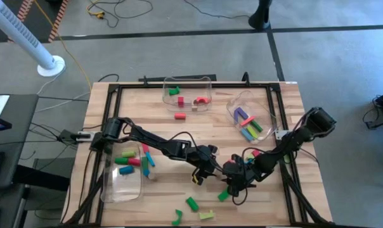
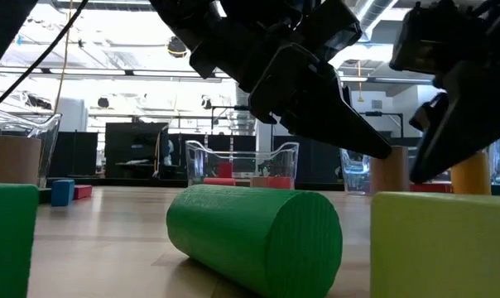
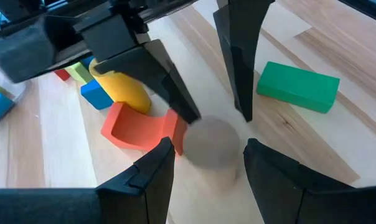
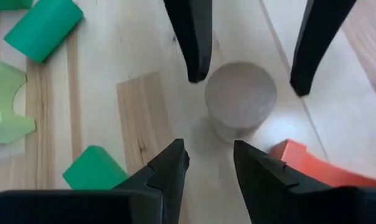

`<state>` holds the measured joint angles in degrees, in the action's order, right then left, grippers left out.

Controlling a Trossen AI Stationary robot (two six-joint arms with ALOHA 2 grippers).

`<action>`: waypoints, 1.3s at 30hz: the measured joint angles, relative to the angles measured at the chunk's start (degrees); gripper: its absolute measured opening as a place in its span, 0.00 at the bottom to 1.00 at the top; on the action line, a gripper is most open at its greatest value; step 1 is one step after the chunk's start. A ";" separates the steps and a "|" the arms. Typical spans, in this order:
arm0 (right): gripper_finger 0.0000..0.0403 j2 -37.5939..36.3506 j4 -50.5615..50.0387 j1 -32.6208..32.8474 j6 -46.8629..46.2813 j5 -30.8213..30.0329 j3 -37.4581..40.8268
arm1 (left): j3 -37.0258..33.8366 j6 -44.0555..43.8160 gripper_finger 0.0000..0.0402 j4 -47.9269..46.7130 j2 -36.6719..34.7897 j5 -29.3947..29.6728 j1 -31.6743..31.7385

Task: Sort blocks by size
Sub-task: Put the brown cylindrical block into the left transparent bin

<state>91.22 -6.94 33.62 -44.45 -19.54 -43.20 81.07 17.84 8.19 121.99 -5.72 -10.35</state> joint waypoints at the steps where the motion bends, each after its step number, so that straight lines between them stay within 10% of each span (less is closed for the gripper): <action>1: 0.41 0.00 0.56 -0.21 0.47 -0.27 0.00 | -0.01 -0.10 0.46 -0.09 0.00 0.02 0.00; 39: 0.41 0.00 4.68 -1.92 4.00 -1.65 0.00 | 0.01 -0.90 0.43 -4.07 0.00 0.20 -0.02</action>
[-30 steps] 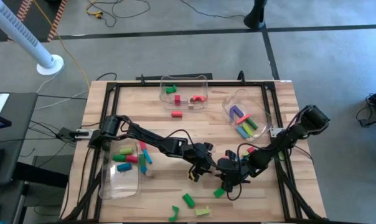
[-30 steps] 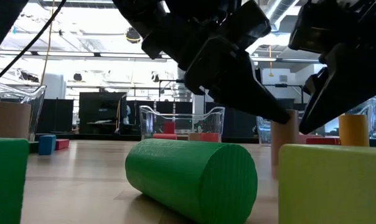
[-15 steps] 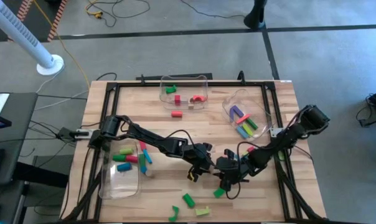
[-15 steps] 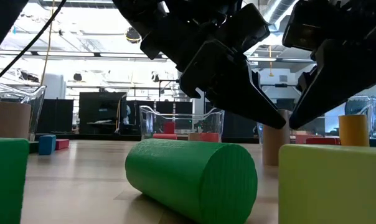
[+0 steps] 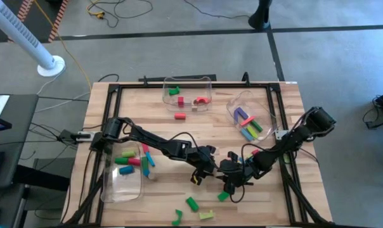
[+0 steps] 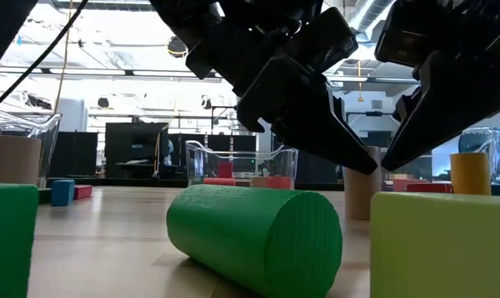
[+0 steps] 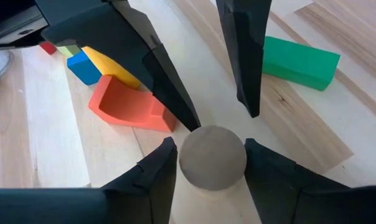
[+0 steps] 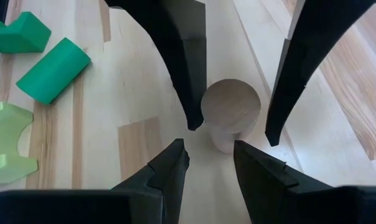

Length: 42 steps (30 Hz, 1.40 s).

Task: Sort blocks by size
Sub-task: Put the brown cylindrical block into the left transparent bin

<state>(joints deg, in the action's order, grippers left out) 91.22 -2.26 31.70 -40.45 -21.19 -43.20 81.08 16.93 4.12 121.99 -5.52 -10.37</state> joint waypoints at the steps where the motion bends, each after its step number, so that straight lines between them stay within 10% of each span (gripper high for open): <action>1: 0.41 0.00 -0.09 0.00 -0.01 0.00 0.00 | 0.00 0.18 0.41 -0.02 0.00 0.00 0.00; 18: 0.41 0.00 -1.51 2.34 -0.04 0.04 0.00 | 0.40 0.87 0.32 -1.19 -0.17 -0.07 0.00; 42: 0.41 -0.15 -5.09 5.06 -1.11 -1.54 0.00 | 14.88 6.30 0.32 -36.83 -6.35 6.07 0.00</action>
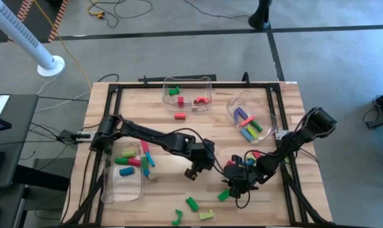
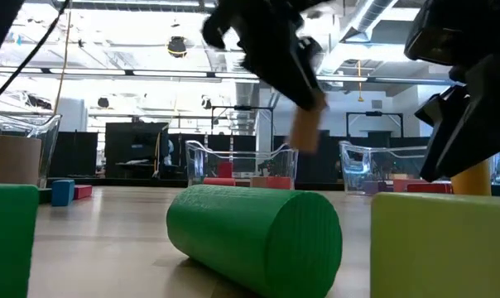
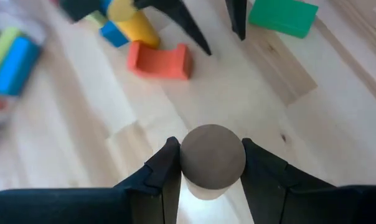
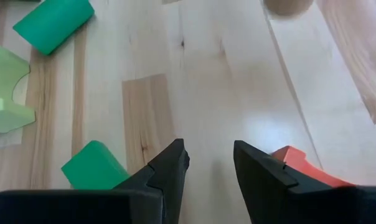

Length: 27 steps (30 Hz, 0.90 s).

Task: Sort blocks by size
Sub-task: Put the brown cylindrical block into the left transparent bin

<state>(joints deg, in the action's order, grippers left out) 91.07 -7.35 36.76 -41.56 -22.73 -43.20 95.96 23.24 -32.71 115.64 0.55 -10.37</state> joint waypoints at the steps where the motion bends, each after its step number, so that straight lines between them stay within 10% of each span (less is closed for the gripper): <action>1: 0.41 0.00 0.02 0.01 0.00 -0.15 0.00 | 0.00 -0.13 0.32 -1.50 -1.25 0.95 0.00; 17: 0.41 0.00 0.76 -1.28 5.97 -3.44 -1.90 | -0.50 -12.01 0.32 -31.86 -22.38 7.33 -1.74; 27: 0.41 -0.02 0.92 -4.41 12.21 -3.53 -3.45 | -0.52 -34.00 0.33 -47.02 -36.27 8.93 -12.85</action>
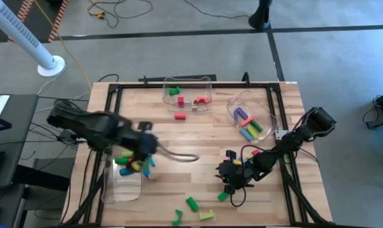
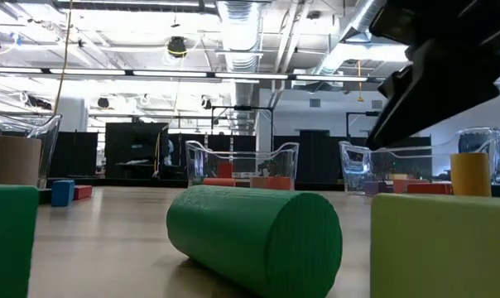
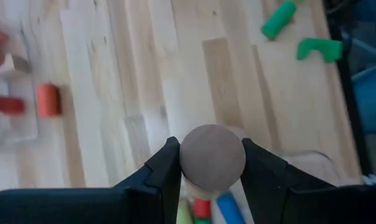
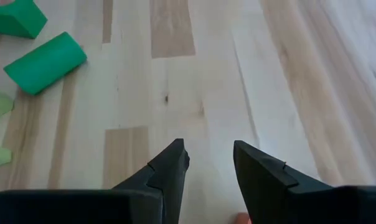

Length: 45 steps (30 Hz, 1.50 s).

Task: Sort blocks by size
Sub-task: Put the brown cylindrical block into the left transparent bin

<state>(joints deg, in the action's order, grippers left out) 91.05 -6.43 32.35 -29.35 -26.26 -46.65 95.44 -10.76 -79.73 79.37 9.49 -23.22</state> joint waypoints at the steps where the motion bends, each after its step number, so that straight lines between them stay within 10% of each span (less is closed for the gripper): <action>1: 0.41 0.00 -0.03 -0.36 0.48 0.00 0.00 | -0.01 -2.36 0.33 -1.03 -0.93 1.12 -1.90; 14: 0.41 0.00 5.00 -2.91 4.58 0.46 0.00 | -7.65 -23.73 0.33 -6.21 -3.63 12.73 -21.17; 45: 0.41 0.00 6.21 -3.35 7.60 0.67 0.00 | -51.14 -40.74 0.34 27.97 -16.39 5.04 -24.46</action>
<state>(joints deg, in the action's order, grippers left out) 91.05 -0.22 29.00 -21.76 -25.59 -46.65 44.30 -51.51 -51.76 62.98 14.53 -47.68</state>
